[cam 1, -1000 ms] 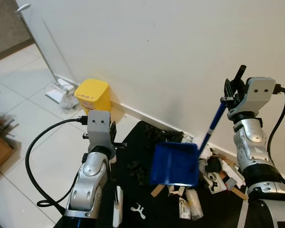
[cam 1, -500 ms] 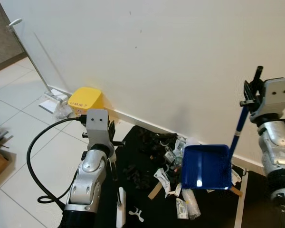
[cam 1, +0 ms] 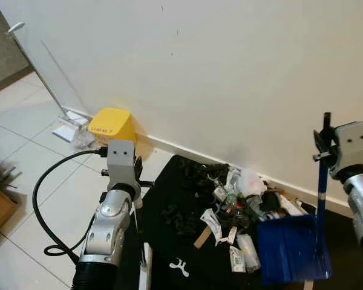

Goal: Sweep floor

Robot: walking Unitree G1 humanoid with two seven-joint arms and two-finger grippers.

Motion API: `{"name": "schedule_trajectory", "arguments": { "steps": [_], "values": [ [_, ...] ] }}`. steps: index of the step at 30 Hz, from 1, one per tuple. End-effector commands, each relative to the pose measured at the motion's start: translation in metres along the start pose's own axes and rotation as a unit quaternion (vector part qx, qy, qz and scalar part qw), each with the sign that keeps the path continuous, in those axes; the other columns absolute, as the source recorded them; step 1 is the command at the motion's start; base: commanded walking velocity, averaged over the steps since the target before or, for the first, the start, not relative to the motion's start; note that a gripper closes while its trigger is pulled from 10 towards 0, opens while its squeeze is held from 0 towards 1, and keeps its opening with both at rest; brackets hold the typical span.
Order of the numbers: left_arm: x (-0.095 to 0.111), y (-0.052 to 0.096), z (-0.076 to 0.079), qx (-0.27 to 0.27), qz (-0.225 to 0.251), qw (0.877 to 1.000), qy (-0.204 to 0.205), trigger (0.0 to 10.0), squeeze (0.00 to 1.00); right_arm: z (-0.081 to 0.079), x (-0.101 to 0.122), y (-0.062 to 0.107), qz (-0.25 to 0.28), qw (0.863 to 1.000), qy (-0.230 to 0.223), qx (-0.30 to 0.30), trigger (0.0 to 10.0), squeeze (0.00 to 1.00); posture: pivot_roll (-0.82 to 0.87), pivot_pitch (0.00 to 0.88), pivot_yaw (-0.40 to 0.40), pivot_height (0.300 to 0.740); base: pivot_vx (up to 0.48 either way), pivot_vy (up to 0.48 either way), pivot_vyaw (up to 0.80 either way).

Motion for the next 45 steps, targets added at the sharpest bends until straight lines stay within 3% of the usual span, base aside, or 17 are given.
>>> {"name": "schedule_trajectory", "arguments": {
  "steps": [1,12,21,28,40,43,45],
  "values": [
    [0.003,0.0,-0.018,0.016,0.002,1.0,-0.02,10.0,0.0,-0.009,0.009,-0.003,0.026,0.999,0.029,0.012,10.0,0.0,0.06,0.227,0.089,0.74,0.0,0.0,0.0],
    [0.012,-0.005,-0.04,0.027,0.005,0.999,-0.019,10.0,0.0,-0.019,0.021,-0.008,0.055,0.997,0.057,0.022,10.0,0.0,0.08,0.273,0.112,0.74,0.0,0.0,0.0],
    [0.007,-0.004,-0.056,0.05,-0.009,0.999,0.003,10.0,0.0,-0.051,0.008,-0.002,0.054,0.994,0.076,0.057,10.0,0.0,0.1,0.338,0.122,0.74,0.0,0.0,0.0],
    [0.01,-0.006,-0.063,0.059,-0.008,0.998,0.013,10.0,0.0,-0.058,0.005,0.002,0.056,0.993,0.081,0.069,10.0,0.0,0.11,0.349,0.125,0.74,0.0,0.0,0.0],
    [0.02,-0.025,-0.062,0.061,0.019,0.997,0.047,10.0,0.0,-0.095,-0.001,0.018,0.08,0.995,-0.002,0.052,10.0,0.0,0.1,0.349,0.131,0.74,0.0,0.0,0.0],
    [0.022,-0.03,-0.059,0.054,0.021,0.995,0.081,10.0,0.0,-0.105,-0.001,0.021,0.086,0.995,-0.013,0.052,10.0,0.0,0.1,0.352,0.13,0.74,0.0,0.0,0.0],
    [0.023,-0.037,-0.053,0.039,0.023,0.992,0.118,10.0,0.0,-0.122,0.002,0.024,0.092,0.993,-0.026,0.064,10.0,0.0,0.1,0.358,0.131,0.74,0.0,0.0,0.0]
  ]
}}
Point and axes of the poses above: a point about 5 cm out from each wrist's last joint towards the gripper, its own y axis pointing back from the gripper into the wrist, its own x axis along the axis of the wrist's last joint, z = x × y, the point moved 6 cm from there along -y, pointing out of the wrist towards the gripper, and after that the axes turned 4 degrees about -y, right-handed, at the moved point
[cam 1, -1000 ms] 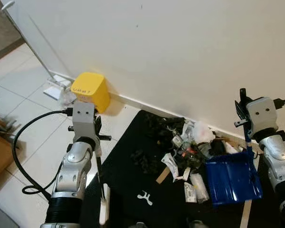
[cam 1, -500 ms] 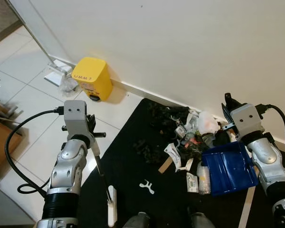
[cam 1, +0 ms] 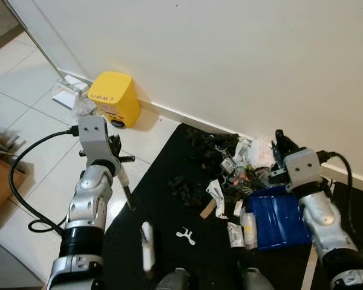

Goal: Sweep floor

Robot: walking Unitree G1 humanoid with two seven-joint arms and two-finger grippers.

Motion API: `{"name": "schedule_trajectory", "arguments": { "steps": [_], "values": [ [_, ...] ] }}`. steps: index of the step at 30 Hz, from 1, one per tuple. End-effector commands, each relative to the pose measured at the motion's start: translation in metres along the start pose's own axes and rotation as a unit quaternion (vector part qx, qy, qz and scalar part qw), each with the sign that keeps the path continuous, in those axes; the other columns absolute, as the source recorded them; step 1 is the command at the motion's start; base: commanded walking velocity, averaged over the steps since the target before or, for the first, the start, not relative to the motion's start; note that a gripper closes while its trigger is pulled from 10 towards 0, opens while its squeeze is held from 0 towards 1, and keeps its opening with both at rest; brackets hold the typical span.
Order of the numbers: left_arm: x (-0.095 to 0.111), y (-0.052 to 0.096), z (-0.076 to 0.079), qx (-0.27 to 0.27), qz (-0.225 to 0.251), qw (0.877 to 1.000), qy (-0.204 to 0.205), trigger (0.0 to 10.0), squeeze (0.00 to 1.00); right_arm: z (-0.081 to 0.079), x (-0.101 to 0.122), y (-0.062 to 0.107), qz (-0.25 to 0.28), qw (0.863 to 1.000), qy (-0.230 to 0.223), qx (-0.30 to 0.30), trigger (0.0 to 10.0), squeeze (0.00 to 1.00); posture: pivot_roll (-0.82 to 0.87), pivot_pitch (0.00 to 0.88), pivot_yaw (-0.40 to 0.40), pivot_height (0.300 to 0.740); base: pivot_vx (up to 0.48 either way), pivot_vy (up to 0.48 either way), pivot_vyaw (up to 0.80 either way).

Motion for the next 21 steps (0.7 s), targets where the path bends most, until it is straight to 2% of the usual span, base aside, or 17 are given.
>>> {"name": "schedule_trajectory", "arguments": {
  "steps": [1,5,7,9,11,15,17,21],
  "values": [
    [-0.013,0.0,-0.001,0.0,-0.017,1.0,0.026,10.0,0.0,-0.021,-0.008,0.008,-0.012,0.999,-0.027,0.012,10.0,0.0,0.1,0.358,0.131,0.74,0.0,0.0,0.0],
    [-0.02,-0.005,0.01,-0.026,-0.027,0.998,0.051,10.0,0.0,-0.034,-0.005,0.008,-0.007,0.999,-0.043,0.014,10.0,0.0,0.09,0.362,0.125,0.74,0.0,0.0,0.0],
    [-0.027,-0.006,0.021,-0.049,-0.036,0.996,0.061,10.0,0.0,-0.042,-0.002,0.006,-0.002,0.998,-0.055,0.013,10.0,0.0,0.09,0.362,0.122,0.74,0.0,0.0,0.0],
    [-0.037,-0.005,0.035,-0.083,-0.048,0.994,0.059,10.0,0.0,-0.055,0.002,0.005,0.002,0.997,-0.072,0.014,10.0,0.0,0.09,0.363,0.118,0.74,0.0,0.0,0.0],
    [-0.044,-0.003,0.043,-0.1,-0.051,0.992,0.054,10.0,0.0,-0.065,0.003,0.005,0.003,0.996,-0.087,0.014,10.0,0.0,0.09,0.362,0.117,0.74,0.0,0.0,0.0],
    [-0.046,-0.003,0.049,-0.107,-0.047,0.991,0.062,10.0,0.0,-0.076,0.005,0.005,0.002,0.994,-0.104,0.016,10.0,0.0,0.09,0.362,0.115,0.74,0.0,0.0,0.0],
    [-0.046,-0.003,0.054,-0.109,-0.037,0.991,0.07,10.0,0.0,-0.083,0.005,0.007,-0.002,0.991,-0.131,0.006,10.0,0.0,0.09,0.362,0.112,0.74,0.0,0.0,0.0],
    [-0.044,-0.003,0.061,-0.116,-0.027,0.989,0.085,10.0,0.0,-0.091,0.006,0.007,-0.004,0.989,-0.145,0.004,10.0,0.0,0.09,0.363,0.112,0.74,0.0,0.0,0.0]
  ]
}}
Point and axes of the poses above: a point about 5 cm out from each wrist's last joint towards the gripper, its own y axis pointing back from the gripper into the wrist, its own x axis along the axis of the wrist's last joint, z = x × y, the point moved 6 cm from there along -y, pointing out of the wrist towards the gripper, and after that the axes turned 4 degrees about -y, right-handed, at the moved point
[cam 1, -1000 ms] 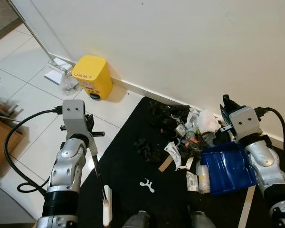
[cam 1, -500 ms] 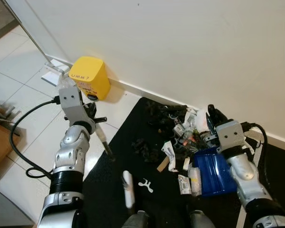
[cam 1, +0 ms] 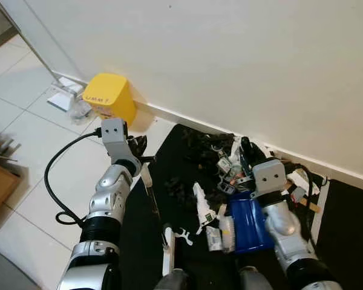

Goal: Sweep floor

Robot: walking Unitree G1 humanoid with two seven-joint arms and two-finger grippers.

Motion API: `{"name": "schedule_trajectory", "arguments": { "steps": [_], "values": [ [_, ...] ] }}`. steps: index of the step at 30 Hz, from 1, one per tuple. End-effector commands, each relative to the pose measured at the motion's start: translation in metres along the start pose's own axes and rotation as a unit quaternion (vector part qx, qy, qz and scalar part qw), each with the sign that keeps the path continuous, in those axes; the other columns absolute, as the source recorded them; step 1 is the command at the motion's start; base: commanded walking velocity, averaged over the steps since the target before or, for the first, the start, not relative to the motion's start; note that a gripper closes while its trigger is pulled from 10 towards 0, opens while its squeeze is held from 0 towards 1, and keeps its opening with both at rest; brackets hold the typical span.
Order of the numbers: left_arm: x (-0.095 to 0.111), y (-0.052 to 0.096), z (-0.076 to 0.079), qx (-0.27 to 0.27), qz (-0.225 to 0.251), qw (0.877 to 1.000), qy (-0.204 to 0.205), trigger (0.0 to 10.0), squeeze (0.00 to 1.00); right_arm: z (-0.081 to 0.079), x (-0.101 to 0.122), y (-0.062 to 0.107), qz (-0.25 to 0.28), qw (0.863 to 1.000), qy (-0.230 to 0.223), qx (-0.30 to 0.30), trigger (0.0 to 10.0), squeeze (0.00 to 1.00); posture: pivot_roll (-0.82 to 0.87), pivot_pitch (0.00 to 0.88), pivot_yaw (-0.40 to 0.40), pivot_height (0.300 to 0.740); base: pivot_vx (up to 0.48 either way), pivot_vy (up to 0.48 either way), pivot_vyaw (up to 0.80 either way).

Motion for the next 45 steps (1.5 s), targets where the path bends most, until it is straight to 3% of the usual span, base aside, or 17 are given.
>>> {"name": "schedule_trajectory", "arguments": {
  "steps": [1,8,12,13,15,18,20,21,22,32,36,40,42,45],
  "values": [
    [-0.02,0.003,0.004,0.002,-0.017,0.999,0.03,10.0,0.0,-0.026,-0.014,0.009,-0.032,0.998,-0.059,-0.002,10.0,0.0,0.09,0.364,0.112,0.74,0.0,0.0,0.0],
    [-0.018,-0.006,0.032,-0.01,0.002,0.994,0.107,10.0,0.0,-0.039,-0.015,0.008,-0.041,0.995,-0.086,0.0,10.0,0.0,0.08,0.365,0.109,0.74,0.0,0.0,0.0],
    [-0.008,-0.015,0.063,-0.036,0.018,0.987,0.153,10.0,0.0,-0.047,-0.012,0.003,-0.038,0.995,-0.096,0.007,10.0,0.0,0.06,0.371,0.101,0.74,0.0,0.0,0.0],
    [-0.008,-0.015,0.063,-0.036,0.018,0.987,0.153,10.0,0.0,-0.047,-0.012,0.003,-0.038,0.995,-0.096,0.007,10.0,0.0,0.06,0.371,0.101,0.74,0.0,0.0,0.0],
    [-0.003,-0.018,0.08,-0.054,0.024,0.984,0.171,10.0,0.0,-0.049,-0.01,0.001,-0.038,0.993,-0.111,0.006,10.0,0.0,0.06,0.371,0.099,0.74,0.0,0.0,0.0],
    [-0.001,-0.019,0.085,-0.06,0.025,0.982,0.175,10.0,0.0,-0.05,-0.01,0.0,-0.039,0.992,-0.117,0.007,10.0,0.0,0.06,0.371,0.099,0.74,0.0,0.0,0.0],
    [-0.001,-0.018,0.092,-0.068,0.025,0.981,0.182,10.0,0.0,-0.055,-0.01,0.0,-0.042,0.989,-0.137,0.017,10.0,0.0,0.06,0.37,0.1,0.74,0.0,0.0,0.0],
    [0.003,-0.016,0.101,-0.078,0.027,0.977,0.198,10.0,0.0,-0.068,-0.005,-0.001,-0.042,0.982,-0.179,0.043,10.0,0.0,0.06,0.371,0.1,0.74,0.0,0.0,0.0],
    [0.005,-0.016,0.105,-0.082,0.03,0.975,0.203,10.0,0.0,-0.074,-0.001,-0.002,-0.04,0.979,-0.191,0.055,10.0,0.0,0.06,0.372,0.1,0.74,0.0,0.0,0.0],
    [0.025,-0.019,0.106,-0.078,0.054,0.971,0.22,10.0,0.0,-0.091,0.004,0.0,-0.041,0.969,-0.22,0.102,10.0,0.0,0.06,0.371,0.1,0.74,0.0,0.0,0.0],
    [0.054,-0.023,0.102,-0.081,0.085,0.967,0.226,10.0,0.0,-0.091,0.002,0.002,-0.049,0.968,-0.22,0.114,10.0,0.0,0.07,0.365,0.097,0.74,0.0,0.0,0.0],
    [0.067,-0.021,0.104,-0.093,0.096,0.965,0.227,10.0,0.0,-0.088,-0.001,0.004,-0.055,0.968,-0.217,0.113,10.0,0.0,0.08,0.36,0.1,0.74,0.0,0.0,0.0],
    [0.08,-0.016,0.109,-0.117,0.102,0.964,0.215,10.0,0.0,-0.086,-0.005,0.006,-0.061,0.969,-0.212,0.113,10.0,0.0,0.08,0.36,0.1,0.74,0.0,0.0,0.0],
    [0.08,-0.006,0.111,-0.142,0.094,0.968,0.185,10.0,0.0,-0.084,-0.008,0.008,-0.064,0.97,-0.205,0.111,10.0,0.0,0.09,0.352,0.107,0.74,0.0,0.0,0.0]
  ]
}}
Point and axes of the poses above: a point about 5 cm out from each wrist's last joint towards the gripper, its own y axis pointing back from the gripper into the wrist, its own x axis along the axis of the wrist's last joint, z = x × y, the point moved 6 cm from there along -y, pointing out of the wrist towards the gripper, and after that the axes turned 4 degrees about -y, right-handed, at the moved point
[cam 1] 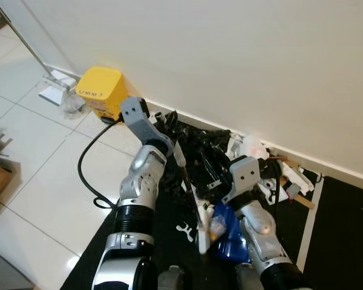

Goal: Sweep floor

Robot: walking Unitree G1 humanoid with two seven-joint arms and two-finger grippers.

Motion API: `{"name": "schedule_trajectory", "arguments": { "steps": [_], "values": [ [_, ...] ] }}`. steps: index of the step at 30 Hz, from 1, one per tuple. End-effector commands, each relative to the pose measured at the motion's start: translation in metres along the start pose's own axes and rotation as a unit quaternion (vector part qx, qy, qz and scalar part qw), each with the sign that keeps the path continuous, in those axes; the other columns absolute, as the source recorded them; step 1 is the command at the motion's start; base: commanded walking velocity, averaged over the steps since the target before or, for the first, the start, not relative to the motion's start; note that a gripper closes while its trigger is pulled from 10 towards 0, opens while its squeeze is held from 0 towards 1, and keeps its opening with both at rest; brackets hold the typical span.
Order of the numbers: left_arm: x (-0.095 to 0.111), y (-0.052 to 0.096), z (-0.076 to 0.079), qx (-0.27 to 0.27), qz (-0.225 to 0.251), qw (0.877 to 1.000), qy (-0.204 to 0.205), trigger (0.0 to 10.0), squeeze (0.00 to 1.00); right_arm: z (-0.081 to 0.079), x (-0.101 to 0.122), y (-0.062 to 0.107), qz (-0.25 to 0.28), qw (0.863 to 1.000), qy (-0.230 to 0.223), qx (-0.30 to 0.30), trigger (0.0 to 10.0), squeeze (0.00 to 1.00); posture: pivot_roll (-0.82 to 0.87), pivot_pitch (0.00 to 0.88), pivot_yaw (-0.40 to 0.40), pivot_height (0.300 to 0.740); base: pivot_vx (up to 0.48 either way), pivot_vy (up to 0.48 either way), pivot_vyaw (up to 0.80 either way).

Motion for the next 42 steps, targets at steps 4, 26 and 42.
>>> {"name": "schedule_trajectory", "arguments": {
  "steps": [4,26,42],
  "values": [
    [0.006,0.022,0.019,-0.068,-0.01,0.997,0.017,10.0,0.0,-0.008,-0.024,0.009,-0.033,0.997,-0.071,-0.023,10.0,0.0,0.1,0.345,0.11,0.74,0.0,0.0,0.0],
    [0.095,0.069,-0.047,-0.004,-0.009,0.981,-0.196,10.0,0.0,0.042,-0.011,0.023,-0.047,0.992,0.115,0.026,10.0,0.0,0.12,0.323,0.115,0.74,0.0,0.0,0.0],
    [-0.024,0.083,-0.119,0.081,-0.084,0.965,-0.235,10.0,0.0,0.007,-0.02,0.023,-0.034,0.984,0.159,0.071,10.0,0.0,0.08,0.351,0.094,0.74,0.0,0.0,0.0]
  ]
}}
Point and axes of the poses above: a point about 5 cm out from each wrist's last joint towards the gripper, its own y axis pointing back from the gripper into the wrist, its own x axis along the axis of the wrist's last joint, z = x × y, the point moved 6 cm from there along -y, pointing out of the wrist towards the gripper, and after that the axes turned 4 degrees about -y, right-handed, at the moved point
